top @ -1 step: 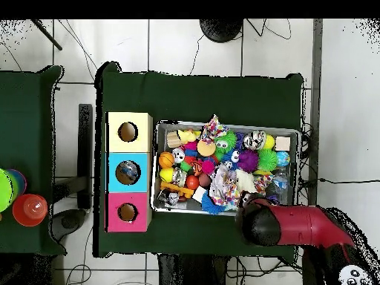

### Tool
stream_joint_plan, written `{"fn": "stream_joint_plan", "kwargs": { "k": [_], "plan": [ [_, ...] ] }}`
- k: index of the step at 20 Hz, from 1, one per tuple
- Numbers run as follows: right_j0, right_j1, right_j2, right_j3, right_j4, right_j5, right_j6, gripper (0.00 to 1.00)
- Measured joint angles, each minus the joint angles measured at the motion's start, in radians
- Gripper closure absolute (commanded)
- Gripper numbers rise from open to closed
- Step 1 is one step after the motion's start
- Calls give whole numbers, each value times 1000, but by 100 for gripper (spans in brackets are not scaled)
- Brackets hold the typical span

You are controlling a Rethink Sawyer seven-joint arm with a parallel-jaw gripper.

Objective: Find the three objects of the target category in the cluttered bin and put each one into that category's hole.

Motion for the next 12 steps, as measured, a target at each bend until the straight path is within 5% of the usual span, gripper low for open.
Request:
{"fn": "stream_joint_plan", "kwargs": {
  "k": [12],
  "plan": [
    [-7,96,-27,-3,-7,-106,0,0]
  ]
}}
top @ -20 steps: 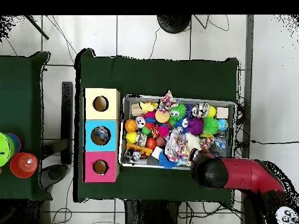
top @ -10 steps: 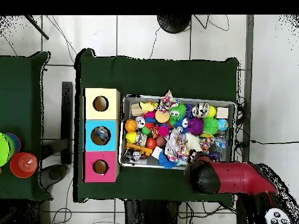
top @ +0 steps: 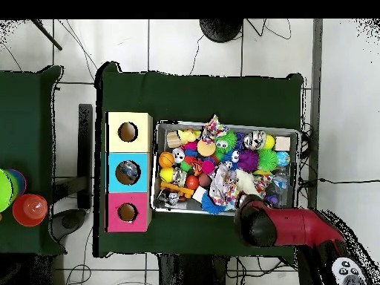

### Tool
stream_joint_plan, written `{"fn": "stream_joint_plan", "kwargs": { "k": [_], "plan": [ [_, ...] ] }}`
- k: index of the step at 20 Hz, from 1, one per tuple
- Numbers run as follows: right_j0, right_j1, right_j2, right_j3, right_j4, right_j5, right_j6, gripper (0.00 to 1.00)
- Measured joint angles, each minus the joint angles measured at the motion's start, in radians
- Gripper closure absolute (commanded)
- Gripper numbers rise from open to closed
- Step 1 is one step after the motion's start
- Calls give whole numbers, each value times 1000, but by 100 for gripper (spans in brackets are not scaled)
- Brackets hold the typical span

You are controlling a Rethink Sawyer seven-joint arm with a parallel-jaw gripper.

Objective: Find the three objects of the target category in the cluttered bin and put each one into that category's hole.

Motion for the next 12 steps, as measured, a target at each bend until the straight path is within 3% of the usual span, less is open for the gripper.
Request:
{"fn": "stream_joint_plan", "kwargs": {
  "k": [12],
  "plan": [
    [-53,62,2,-1,0,0,0,0]
  ]
}}
